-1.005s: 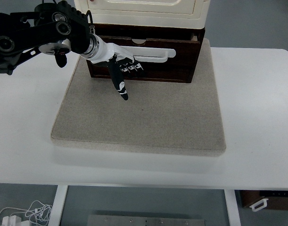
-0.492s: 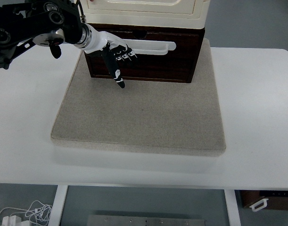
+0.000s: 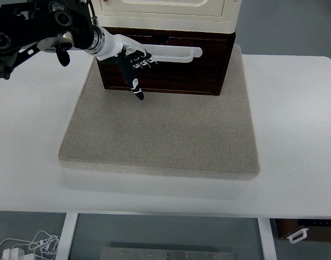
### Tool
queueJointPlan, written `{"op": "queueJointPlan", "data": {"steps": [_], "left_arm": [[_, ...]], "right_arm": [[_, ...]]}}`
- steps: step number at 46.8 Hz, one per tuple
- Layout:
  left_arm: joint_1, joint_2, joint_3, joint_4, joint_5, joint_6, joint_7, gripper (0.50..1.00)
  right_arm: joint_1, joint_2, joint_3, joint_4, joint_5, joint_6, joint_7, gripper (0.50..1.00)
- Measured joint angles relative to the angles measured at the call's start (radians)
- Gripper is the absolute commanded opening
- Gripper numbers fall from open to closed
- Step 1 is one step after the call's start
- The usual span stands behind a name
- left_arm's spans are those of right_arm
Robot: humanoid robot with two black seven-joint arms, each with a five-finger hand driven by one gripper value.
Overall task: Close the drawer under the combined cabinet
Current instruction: 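Push the drawer front with the left hand toward the cabinet, then lift the left hand up and away from the closed drawer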
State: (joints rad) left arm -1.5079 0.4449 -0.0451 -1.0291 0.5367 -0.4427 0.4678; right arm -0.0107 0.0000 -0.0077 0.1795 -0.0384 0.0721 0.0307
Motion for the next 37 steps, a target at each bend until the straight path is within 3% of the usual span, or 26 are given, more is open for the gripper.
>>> {"op": "queueJointPlan", "data": {"steps": [25, 37], "left_arm": [[0.008, 0.0, -0.002, 0.011, 0.015, 0.002, -0.003, 0.996], [0.008, -0.001, -0.03, -0.017, -0.001, -0.029, -0.04, 0.996]], "right_arm": [[0.0, 0.0, 0.0, 0.0, 0.0, 0.0, 0.0, 0.952], [0.0, 0.0, 0.0, 0.0, 0.0, 0.0, 0.0, 0.952]]}}
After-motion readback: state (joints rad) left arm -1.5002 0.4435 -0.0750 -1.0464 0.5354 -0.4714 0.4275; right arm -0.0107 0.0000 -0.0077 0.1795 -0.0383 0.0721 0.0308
